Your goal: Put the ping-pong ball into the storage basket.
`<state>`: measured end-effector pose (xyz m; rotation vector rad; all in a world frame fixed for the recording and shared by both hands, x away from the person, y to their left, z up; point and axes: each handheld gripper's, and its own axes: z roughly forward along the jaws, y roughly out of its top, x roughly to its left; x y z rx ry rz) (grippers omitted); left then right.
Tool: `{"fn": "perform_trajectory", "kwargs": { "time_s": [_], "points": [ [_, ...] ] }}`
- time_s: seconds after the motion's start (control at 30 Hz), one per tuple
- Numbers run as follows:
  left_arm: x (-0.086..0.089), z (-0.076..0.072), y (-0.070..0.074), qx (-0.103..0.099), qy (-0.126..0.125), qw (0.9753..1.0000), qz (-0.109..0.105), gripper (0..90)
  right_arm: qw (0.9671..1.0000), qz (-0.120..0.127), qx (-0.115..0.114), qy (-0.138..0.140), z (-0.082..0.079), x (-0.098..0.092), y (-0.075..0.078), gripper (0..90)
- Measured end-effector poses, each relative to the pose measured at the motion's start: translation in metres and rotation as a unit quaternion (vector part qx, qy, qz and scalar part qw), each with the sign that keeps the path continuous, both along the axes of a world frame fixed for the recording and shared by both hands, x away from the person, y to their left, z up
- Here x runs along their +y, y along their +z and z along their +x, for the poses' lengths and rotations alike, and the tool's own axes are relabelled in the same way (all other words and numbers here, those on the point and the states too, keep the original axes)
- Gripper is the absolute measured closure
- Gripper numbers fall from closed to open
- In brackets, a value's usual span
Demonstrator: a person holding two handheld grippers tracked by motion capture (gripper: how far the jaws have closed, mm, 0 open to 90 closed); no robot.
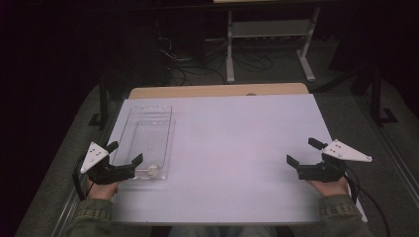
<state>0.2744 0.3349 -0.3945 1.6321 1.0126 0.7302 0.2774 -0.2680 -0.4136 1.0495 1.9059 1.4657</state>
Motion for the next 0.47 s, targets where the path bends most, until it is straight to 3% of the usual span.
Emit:
{"fn": "perform_trajectory", "kwargs": {
  "time_s": [0.07, 0.13, 0.3, 0.47],
  "points": [
    [0.0044, -0.0017, -0.0003, -0.009, 0.008, 0.9995, -0.03, 0.0, 1.0, 0.0, 0.0, 0.0, -0.0001, 0.0, 0.0, 0.0],
    [0.0077, -0.0036, 0.0003, -0.02, 0.017, 0.9987, -0.043, 0.0, 1.0, 0.001, 0.0, 0.0, 0.0, -0.0001, 0.0, 0.0],
    [0.0074, -0.0058, -0.0004, -0.033, 0.03, 0.9985, -0.03, 0.0, 1.0, 0.0, 0.0, 0.001, 0.0, 0.0001, 0.0001, 0.0],
    [0.0062, -0.0047, -0.0025, -0.032, 0.026, 0.9989, -0.023, 0.0, 1.0, -0.001, -0.001, 0.001, 0.0, 0.0005, -0.0001, 0.0]
  ]
}}
